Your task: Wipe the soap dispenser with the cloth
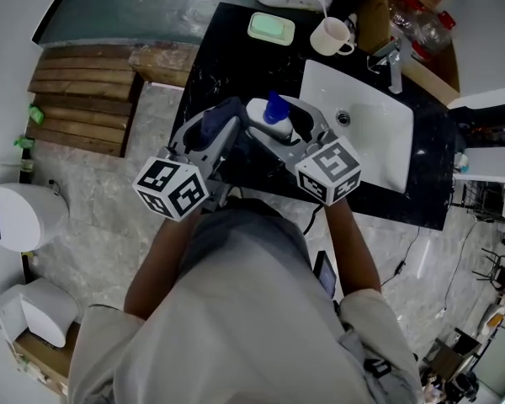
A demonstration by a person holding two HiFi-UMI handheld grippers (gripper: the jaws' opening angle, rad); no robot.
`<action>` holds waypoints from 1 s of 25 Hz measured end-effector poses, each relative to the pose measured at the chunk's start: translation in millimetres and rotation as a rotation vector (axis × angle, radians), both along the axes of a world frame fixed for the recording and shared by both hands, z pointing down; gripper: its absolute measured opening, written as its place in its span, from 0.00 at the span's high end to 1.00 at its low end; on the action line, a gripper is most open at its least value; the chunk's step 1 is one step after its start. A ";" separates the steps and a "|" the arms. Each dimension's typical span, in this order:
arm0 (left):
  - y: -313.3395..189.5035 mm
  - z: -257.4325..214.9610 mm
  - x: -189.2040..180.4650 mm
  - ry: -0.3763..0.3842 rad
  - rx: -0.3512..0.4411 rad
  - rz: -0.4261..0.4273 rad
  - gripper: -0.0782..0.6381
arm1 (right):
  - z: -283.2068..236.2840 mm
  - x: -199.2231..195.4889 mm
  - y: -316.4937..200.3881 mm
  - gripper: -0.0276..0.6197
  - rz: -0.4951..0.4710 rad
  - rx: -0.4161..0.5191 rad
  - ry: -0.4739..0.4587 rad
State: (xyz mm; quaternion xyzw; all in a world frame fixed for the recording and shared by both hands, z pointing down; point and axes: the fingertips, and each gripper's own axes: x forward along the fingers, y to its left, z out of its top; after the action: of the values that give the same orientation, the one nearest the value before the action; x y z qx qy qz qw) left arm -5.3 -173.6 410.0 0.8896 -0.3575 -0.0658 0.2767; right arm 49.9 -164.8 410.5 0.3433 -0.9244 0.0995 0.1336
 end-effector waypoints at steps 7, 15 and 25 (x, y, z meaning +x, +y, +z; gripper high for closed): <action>-4.2 -15.2 -12.4 -0.042 0.070 -0.034 0.68 | -25.5 22.4 2.1 0.55 0.055 0.006 -0.101; -1.0 -36.1 -14.5 -0.113 0.175 -0.047 0.68 | -33.9 68.7 29.1 0.96 0.180 0.058 -0.009; 11.1 -59.6 -8.6 -0.148 0.222 -0.049 0.68 | -69.2 86.9 64.2 0.96 0.270 0.111 -0.014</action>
State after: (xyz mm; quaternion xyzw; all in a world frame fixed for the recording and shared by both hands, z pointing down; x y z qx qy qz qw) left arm -14.0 -162.5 350.3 0.9082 -0.3890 -0.0457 0.1478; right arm 136.8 -100.6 341.3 0.4705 -0.8748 0.0676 0.0931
